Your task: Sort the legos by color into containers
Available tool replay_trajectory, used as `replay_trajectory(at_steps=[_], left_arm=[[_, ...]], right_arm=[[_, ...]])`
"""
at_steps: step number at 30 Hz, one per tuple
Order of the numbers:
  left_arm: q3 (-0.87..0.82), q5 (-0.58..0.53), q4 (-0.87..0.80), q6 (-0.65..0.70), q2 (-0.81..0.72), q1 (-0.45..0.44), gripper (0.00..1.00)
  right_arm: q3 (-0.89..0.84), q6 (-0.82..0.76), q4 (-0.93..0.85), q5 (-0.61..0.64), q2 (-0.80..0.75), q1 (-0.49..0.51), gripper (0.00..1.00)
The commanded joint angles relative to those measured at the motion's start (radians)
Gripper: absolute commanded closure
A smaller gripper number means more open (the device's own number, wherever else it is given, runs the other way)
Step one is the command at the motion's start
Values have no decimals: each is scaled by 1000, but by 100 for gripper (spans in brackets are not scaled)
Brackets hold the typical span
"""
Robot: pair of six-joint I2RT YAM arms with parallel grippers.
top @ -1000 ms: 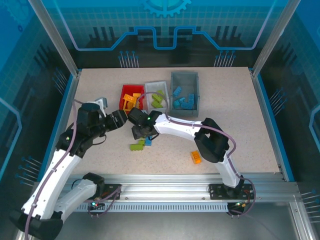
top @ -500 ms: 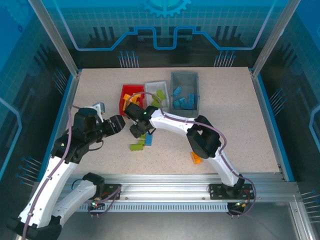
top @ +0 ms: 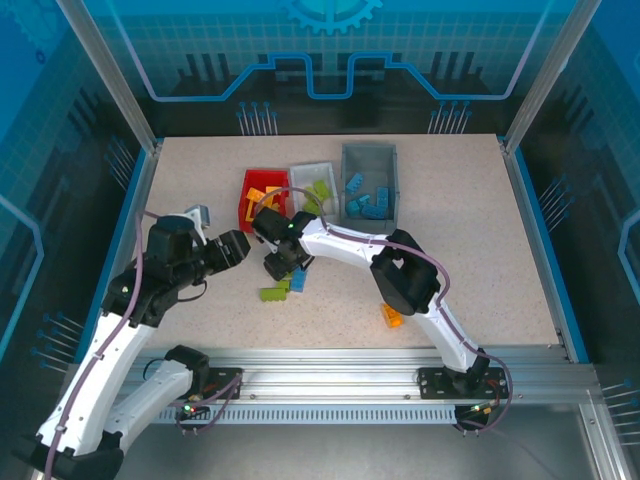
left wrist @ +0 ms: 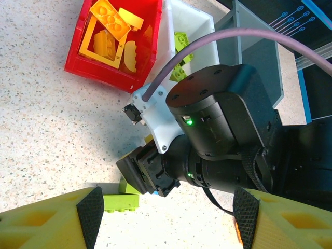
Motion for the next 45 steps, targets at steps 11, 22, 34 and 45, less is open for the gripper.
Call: replay_trajectory(at_steps=[11, 22, 34, 45], left_arm=[[14, 29, -15, -24, -18, -4, 29], [-16, 69, 10, -37, -17, -4, 29], [4, 200, 133, -71, 77, -4, 30], [12, 219, 248, -99, 194, -89, 30]], right_arm=[[-93, 11, -2, -29, -42, -8, 45], [-47, 25, 21, 13, -63, -23, 61], [104, 92, -76, 189, -135, -161, 64], [625, 130, -343, 340, 204, -258, 62]])
